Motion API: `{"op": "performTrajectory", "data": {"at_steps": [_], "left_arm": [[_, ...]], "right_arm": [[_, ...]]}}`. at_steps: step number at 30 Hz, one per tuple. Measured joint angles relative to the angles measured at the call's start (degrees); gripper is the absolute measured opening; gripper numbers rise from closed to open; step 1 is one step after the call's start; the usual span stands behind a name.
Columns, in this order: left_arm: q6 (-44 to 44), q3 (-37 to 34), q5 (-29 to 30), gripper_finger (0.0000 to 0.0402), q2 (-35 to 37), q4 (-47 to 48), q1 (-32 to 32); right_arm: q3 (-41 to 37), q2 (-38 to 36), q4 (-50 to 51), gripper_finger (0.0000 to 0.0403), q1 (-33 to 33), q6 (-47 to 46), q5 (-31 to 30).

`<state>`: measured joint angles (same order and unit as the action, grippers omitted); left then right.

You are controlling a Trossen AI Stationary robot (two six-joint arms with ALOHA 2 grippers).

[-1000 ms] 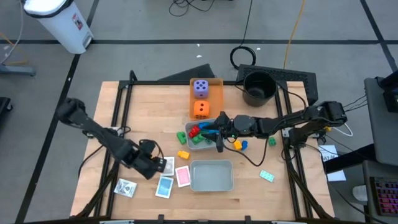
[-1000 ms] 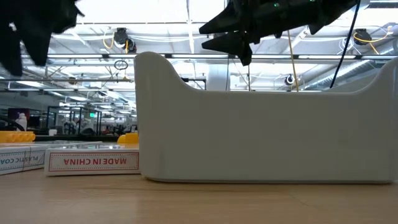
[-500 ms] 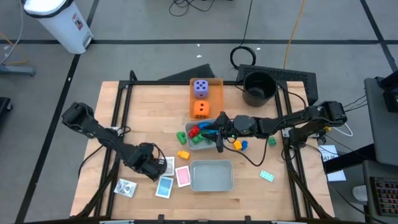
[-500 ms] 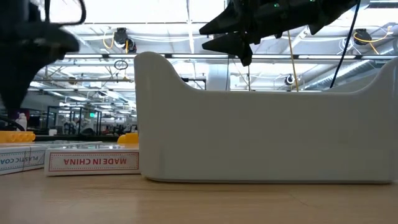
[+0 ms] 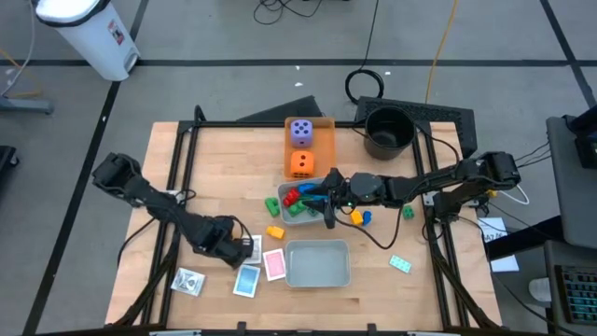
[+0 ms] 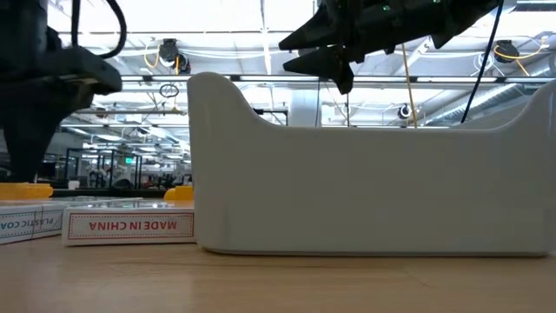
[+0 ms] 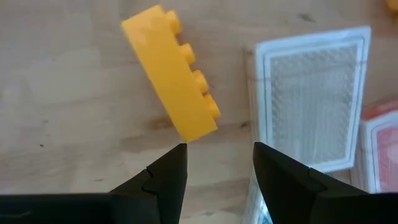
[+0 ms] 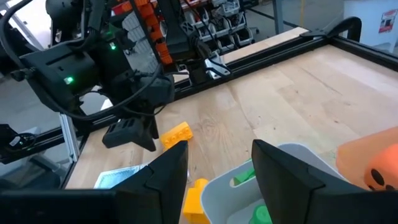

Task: Pick & Place Toys
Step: Put the left yellow game piece into the top gray bin

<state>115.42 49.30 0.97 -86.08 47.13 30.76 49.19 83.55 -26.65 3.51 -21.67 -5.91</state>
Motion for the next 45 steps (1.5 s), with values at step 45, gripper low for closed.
{"op": "performTrajectory", "data": {"at_steps": [45], "left_arm": [[-13.11, -5.01, -3.67, 0.0186, -0.07, 5.51, -11.62]], "right_arm": [[0.00, 0.00, -0.01, 0.0171, -0.02, 0.04, -0.24]]}}
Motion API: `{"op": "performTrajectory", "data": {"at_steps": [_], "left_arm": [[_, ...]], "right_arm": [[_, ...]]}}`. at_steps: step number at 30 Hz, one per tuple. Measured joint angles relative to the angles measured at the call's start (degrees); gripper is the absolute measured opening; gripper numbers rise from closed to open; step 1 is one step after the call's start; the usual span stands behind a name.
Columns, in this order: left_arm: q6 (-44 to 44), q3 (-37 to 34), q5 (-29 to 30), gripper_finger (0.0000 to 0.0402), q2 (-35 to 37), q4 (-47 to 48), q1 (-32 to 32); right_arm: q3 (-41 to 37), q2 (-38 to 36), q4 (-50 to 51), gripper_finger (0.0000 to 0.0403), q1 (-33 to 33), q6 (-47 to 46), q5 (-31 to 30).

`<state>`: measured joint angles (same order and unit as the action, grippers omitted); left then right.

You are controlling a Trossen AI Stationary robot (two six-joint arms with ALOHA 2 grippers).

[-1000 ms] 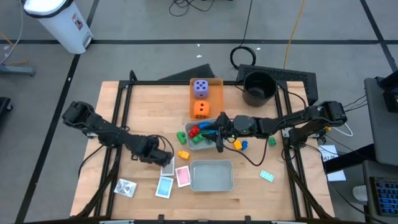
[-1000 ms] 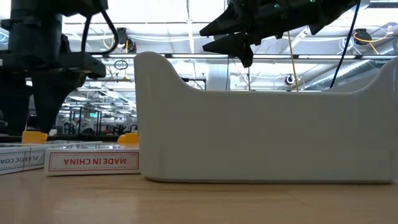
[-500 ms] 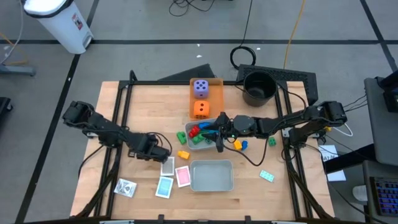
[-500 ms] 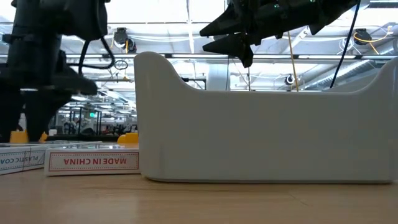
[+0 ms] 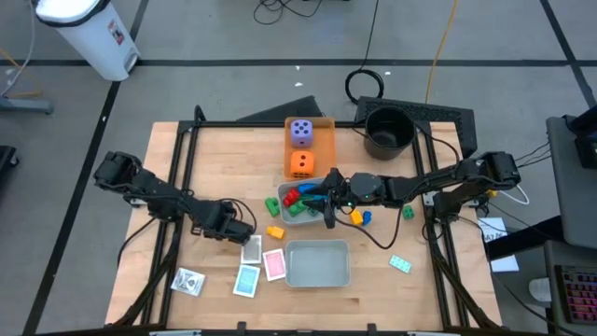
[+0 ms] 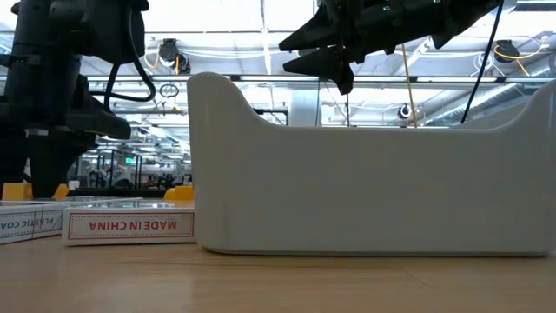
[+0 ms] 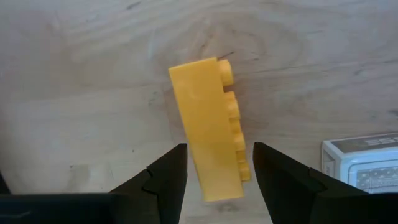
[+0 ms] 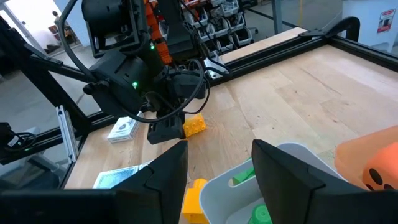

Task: Pick & Place Toys
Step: Put the left yellow game piece into the top gray bin

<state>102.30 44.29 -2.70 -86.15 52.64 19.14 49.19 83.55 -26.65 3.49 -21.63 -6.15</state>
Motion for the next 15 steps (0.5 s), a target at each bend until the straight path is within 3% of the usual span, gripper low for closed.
{"op": "performTrajectory", "data": {"at_steps": [15], "left_arm": [[-1.12, 0.00, -0.26, 0.0184, 0.00, -0.04, 0.00]], "right_arm": [[0.00, 0.00, 0.01, 0.0171, 0.00, -0.01, 0.00]]}}
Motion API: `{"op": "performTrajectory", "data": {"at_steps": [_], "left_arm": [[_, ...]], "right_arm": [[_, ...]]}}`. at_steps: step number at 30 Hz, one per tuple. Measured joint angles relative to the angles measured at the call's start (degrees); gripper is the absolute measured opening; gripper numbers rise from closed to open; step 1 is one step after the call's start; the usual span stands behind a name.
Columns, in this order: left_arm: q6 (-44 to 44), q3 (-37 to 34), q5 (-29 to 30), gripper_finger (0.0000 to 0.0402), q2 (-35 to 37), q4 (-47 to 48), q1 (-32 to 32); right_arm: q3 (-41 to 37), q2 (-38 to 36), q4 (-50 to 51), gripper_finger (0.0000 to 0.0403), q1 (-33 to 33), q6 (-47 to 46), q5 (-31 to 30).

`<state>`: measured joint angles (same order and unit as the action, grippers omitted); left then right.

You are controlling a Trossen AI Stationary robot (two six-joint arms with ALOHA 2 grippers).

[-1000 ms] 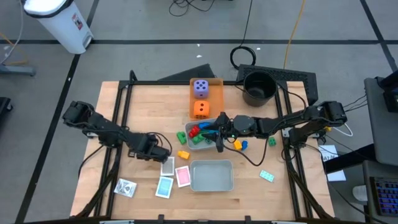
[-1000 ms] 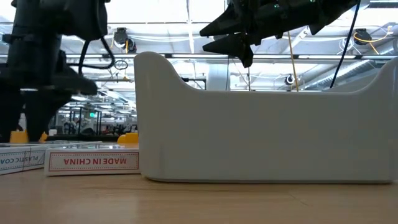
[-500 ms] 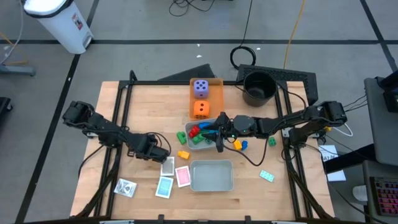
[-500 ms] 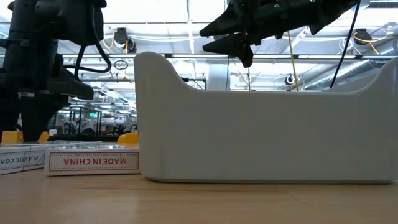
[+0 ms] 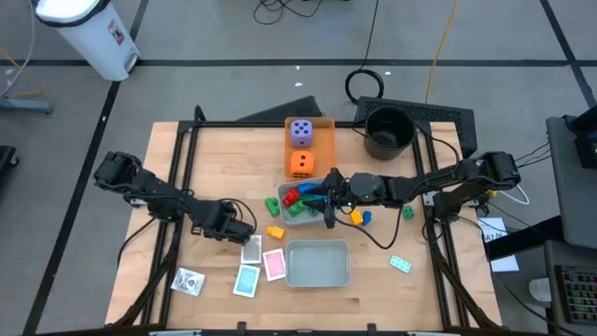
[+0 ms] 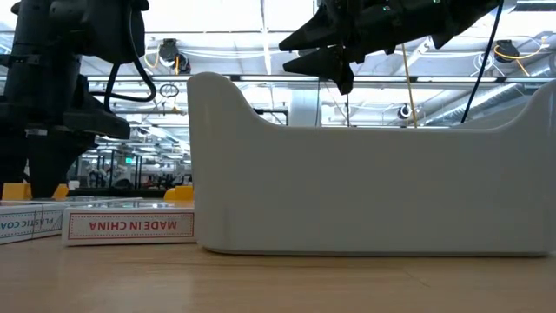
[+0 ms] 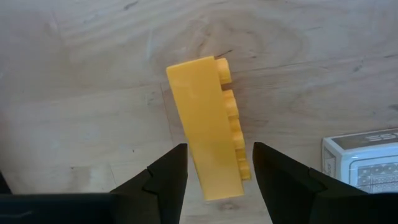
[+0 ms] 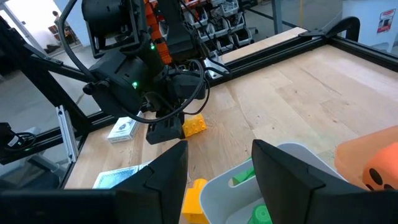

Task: Pick & Place Toys
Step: Put the left yellow game piece into the top gray bin

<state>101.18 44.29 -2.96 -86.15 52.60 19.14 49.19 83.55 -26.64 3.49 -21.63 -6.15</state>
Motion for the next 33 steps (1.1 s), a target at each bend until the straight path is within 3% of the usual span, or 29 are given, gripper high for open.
{"op": "performTrajectory", "data": {"at_steps": [10, 19, 26, 30, 33], "left_arm": [[-0.72, 0.00, 0.39, 0.0097, 0.00, 0.04, 0.00], [-6.67, 0.00, -1.65, 0.0115, 0.69, 0.69, 0.01], [-10.15, 0.00, -1.16, 0.0095, 9.16, 0.87, 0.02], [-10.05, 0.00, 2.22, 0.0101, 17.48, 0.15, 0.02], [-10.11, 0.00, 5.58, 0.0114, 23.35, -1.95, 0.00]], "right_arm": [[0.00, 0.00, 0.01, 0.0171, 0.00, -0.01, 0.00], [0.00, 0.00, -0.08, 0.0171, 0.00, 0.08, 0.09], [0.00, 0.03, -1.89, 0.0171, 0.00, 0.39, 0.23], [0.00, 0.04, -6.68, 0.0171, 0.00, 2.52, 0.80], [0.00, 0.04, -13.17, 0.0171, 0.00, 6.35, 4.76]]}}
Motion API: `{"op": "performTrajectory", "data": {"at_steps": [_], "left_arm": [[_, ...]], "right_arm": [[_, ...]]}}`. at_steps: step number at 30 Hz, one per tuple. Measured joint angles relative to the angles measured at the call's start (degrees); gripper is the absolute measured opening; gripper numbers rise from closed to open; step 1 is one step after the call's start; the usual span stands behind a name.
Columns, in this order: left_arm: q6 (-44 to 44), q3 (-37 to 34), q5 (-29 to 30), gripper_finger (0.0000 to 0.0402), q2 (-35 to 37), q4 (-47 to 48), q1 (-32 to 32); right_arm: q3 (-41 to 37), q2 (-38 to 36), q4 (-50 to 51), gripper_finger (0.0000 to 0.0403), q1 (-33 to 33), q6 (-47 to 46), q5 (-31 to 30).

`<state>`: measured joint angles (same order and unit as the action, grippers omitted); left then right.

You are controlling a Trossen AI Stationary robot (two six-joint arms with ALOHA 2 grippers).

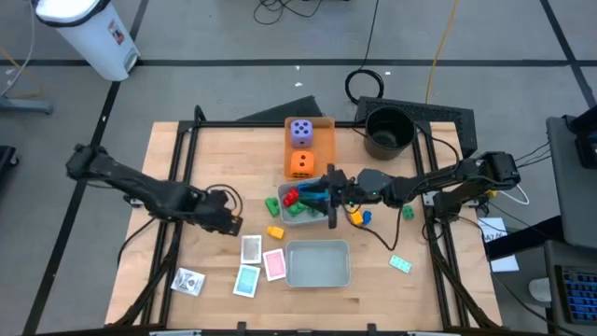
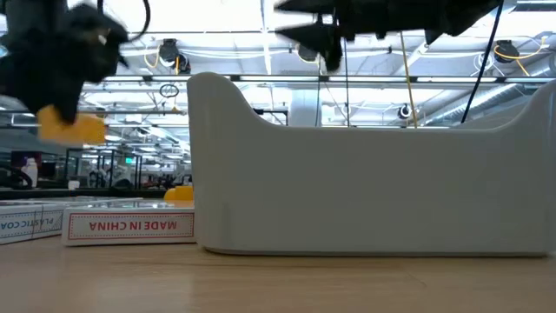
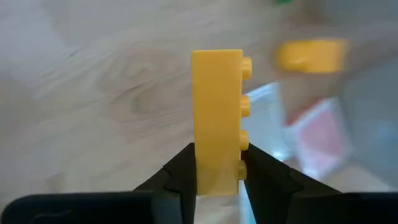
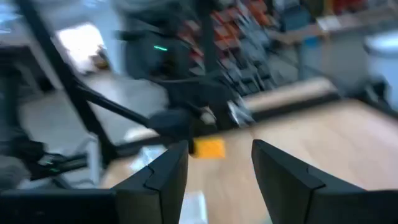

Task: Pick & Place Toys
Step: Put the left yellow game piece into the top gray bin

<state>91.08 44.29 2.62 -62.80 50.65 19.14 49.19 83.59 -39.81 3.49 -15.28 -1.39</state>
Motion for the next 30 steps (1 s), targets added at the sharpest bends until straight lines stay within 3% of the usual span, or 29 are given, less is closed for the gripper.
{"op": "performTrajectory", "data": {"at_steps": [3, 7, 11, 16, 23, 30], "left_arm": [[-2.36, 0.00, 1.23, 0.0112, 3.98, -3.95, -1.13], [-9.40, 0.00, -0.49, 0.0096, 6.22, -12.40, -4.26], [-15.74, 0.00, -6.15, 0.0097, 6.29, -21.20, -8.90], [-20.32, 0.02, -16.69, 0.0114, 4.14, -31.20, -15.52], [-20.76, 0.02, -29.69, 0.0095, 0.15, -44.25, -21.87], [-20.76, 2.83, -35.61, 0.0099, -5.45, -49.00, -23.91]], "right_arm": [[1.86, 0.00, -2.22, 0.0171, 1.00, 5.44, 3.19], [10.56, 0.02, 9.87, 0.0173, 3.56, 16.73, 3.86], [21.53, 0.53, 28.76, 0.0189, 5.60, 28.46, 3.93], [29.17, 1.73, 38.84, 0.0228, 5.55, 34.09, 1.32], [30.10, 1.75, 44.39, 0.0273, 5.11, 36.19, 1.45], [30.07, 2.80, 47.27, 0.0279, 6.07, 37.20, 1.98]]}}
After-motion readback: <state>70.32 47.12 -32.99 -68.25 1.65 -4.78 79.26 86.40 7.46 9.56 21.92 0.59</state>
